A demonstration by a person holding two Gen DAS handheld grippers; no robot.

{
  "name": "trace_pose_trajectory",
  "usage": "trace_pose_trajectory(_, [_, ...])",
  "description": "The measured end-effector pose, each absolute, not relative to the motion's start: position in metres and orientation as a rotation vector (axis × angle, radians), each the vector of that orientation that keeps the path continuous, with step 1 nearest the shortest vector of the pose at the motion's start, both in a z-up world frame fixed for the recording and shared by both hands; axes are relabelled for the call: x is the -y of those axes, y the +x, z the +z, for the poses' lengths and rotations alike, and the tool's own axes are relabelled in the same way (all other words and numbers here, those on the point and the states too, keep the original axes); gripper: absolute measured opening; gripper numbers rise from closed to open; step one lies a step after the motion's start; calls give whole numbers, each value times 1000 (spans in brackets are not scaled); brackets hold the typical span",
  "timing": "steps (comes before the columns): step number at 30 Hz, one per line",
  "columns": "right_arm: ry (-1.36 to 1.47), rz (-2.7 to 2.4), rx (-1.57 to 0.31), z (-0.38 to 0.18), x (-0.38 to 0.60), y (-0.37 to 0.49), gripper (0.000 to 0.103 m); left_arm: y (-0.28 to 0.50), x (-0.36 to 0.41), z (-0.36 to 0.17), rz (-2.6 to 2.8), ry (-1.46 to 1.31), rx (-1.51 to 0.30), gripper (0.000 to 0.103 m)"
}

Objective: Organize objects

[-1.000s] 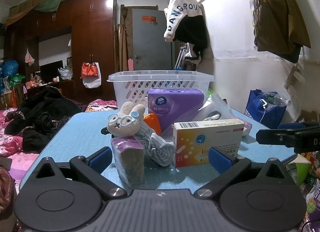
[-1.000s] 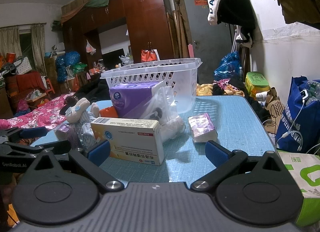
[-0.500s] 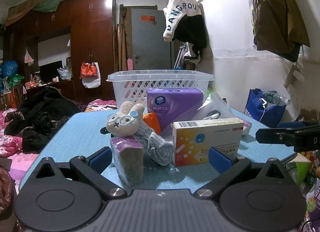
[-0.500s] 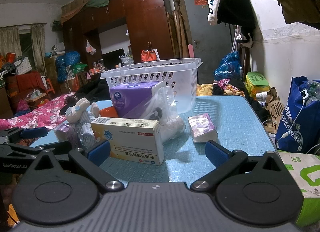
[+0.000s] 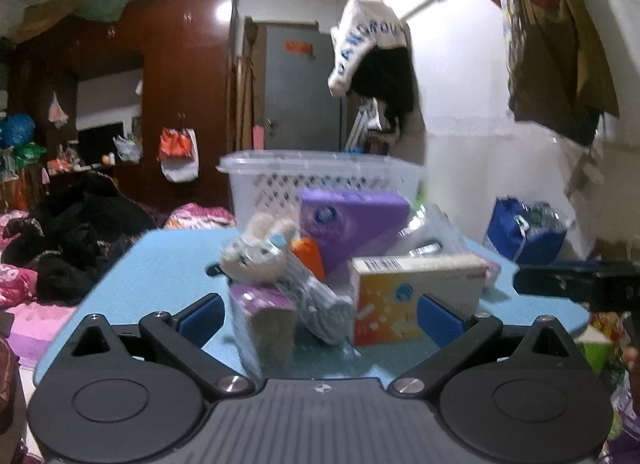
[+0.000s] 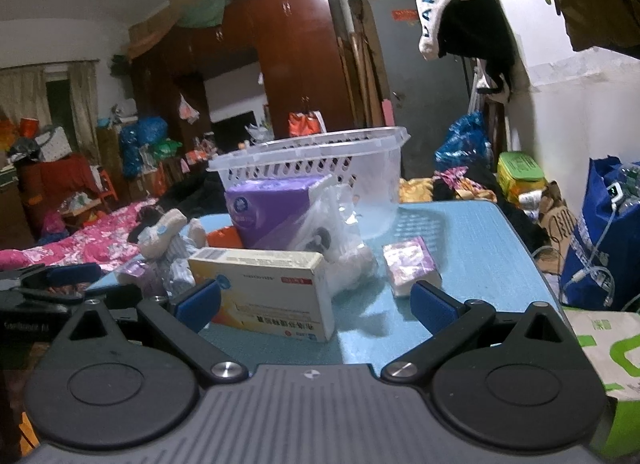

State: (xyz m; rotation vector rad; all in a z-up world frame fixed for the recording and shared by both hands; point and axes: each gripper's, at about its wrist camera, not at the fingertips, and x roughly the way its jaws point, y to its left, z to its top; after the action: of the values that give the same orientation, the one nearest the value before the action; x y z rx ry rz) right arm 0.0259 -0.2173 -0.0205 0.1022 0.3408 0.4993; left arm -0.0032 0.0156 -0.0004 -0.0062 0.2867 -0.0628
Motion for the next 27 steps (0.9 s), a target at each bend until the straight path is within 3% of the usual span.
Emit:
trace_pose_trajectory(6, [25,449,-227,-25,210,22,103,6,-35,-2,-66,-9,-200,103])
trace_pose_trajectory(20, [88,551,-281,-39,218,31,103,12,-49,-25,-114,-11,-276,102])
trace_pose_trajectory(25, [100,465,-299,-52,235,57,103,18,-51,-34,-111,8,-279,98])
trace_pose_trajectory(27, [129,438,-341,-57,245,75,96,20,-53,-36,-102,17,-274,97])
